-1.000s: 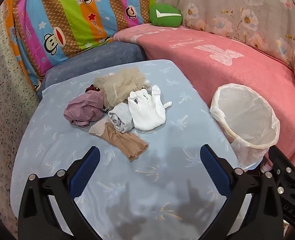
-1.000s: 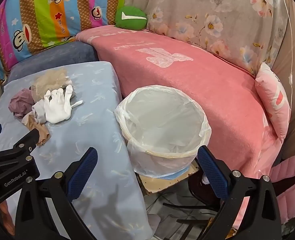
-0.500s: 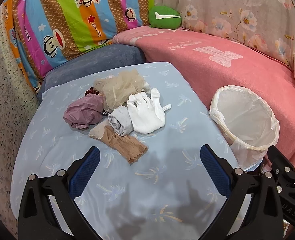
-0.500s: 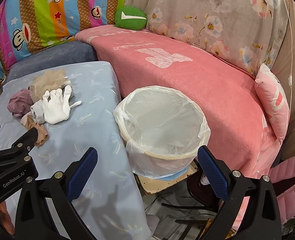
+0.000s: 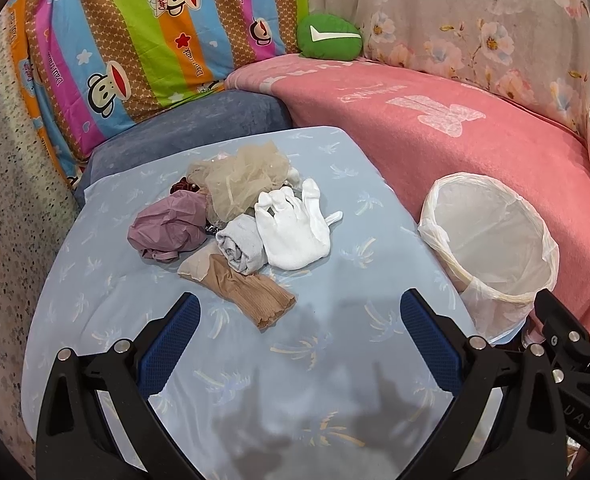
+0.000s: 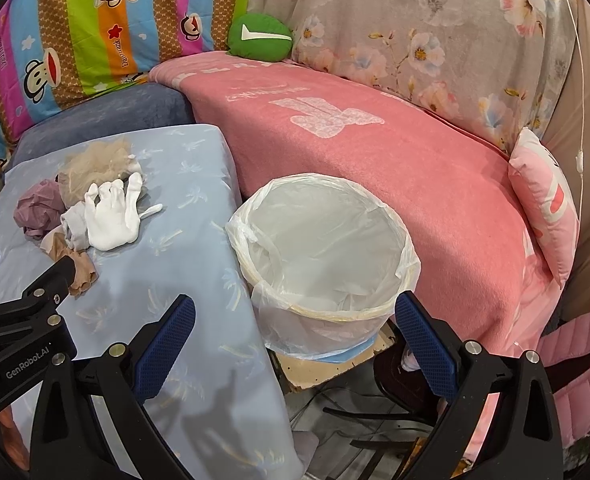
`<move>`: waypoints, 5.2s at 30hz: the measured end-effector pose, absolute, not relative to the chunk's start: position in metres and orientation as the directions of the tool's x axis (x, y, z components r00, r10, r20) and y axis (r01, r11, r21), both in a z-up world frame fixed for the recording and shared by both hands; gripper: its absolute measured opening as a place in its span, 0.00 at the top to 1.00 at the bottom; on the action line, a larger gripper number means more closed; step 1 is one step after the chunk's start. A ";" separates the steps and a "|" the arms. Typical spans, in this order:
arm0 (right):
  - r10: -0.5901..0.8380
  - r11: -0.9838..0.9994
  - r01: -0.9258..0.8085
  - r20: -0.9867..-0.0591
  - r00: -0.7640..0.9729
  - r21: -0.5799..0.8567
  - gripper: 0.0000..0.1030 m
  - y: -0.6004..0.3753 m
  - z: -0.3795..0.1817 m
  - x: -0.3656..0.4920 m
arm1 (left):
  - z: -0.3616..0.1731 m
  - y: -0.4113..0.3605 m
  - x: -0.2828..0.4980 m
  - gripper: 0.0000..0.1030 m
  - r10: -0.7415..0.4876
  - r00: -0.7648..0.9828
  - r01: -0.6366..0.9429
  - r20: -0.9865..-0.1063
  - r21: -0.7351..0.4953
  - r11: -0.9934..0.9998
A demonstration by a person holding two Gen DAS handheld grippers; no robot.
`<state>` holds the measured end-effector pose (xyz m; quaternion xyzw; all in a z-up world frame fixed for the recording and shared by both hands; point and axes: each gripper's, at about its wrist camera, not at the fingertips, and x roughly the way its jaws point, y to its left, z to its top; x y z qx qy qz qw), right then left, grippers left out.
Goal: Collect trash
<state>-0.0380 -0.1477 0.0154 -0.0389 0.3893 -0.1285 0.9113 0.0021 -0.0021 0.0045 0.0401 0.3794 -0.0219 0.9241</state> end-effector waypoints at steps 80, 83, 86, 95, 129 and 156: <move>-0.296 0.954 0.247 -0.681 0.670 -0.172 0.06 -0.151 0.016 -0.040 | 0.010 -0.017 0.004 0.07 -0.016 0.716 0.085 -0.698 0.064 0.994; -0.295 0.954 0.247 -0.681 0.670 -0.171 0.06 -0.151 0.016 -0.040 | 0.007 -0.016 0.007 0.07 -0.020 0.711 0.086 -0.703 0.058 0.995; -0.294 0.954 0.247 -0.684 0.668 -0.169 0.06 -0.150 0.015 -0.037 | 0.003 -0.011 0.011 0.07 -0.028 0.706 0.089 -0.708 0.049 0.995; -0.287 0.956 0.248 -0.688 0.667 -0.158 0.06 -0.142 0.011 -0.022 | -0.009 0.003 0.023 0.07 -0.052 0.701 0.109 -0.711 0.035 0.993; -0.105 0.994 0.092 -0.732 0.674 -0.058 0.06 -0.040 -0.034 0.086 | -0.089 0.107 0.096 0.07 -0.119 0.555 -0.037 -0.824 -0.167 0.985; 0.048 0.999 -0.034 -0.837 0.545 0.035 0.56 0.010 -0.097 0.133 | -0.075 0.138 0.085 0.91 -0.209 0.573 0.029 -0.793 -0.235 0.972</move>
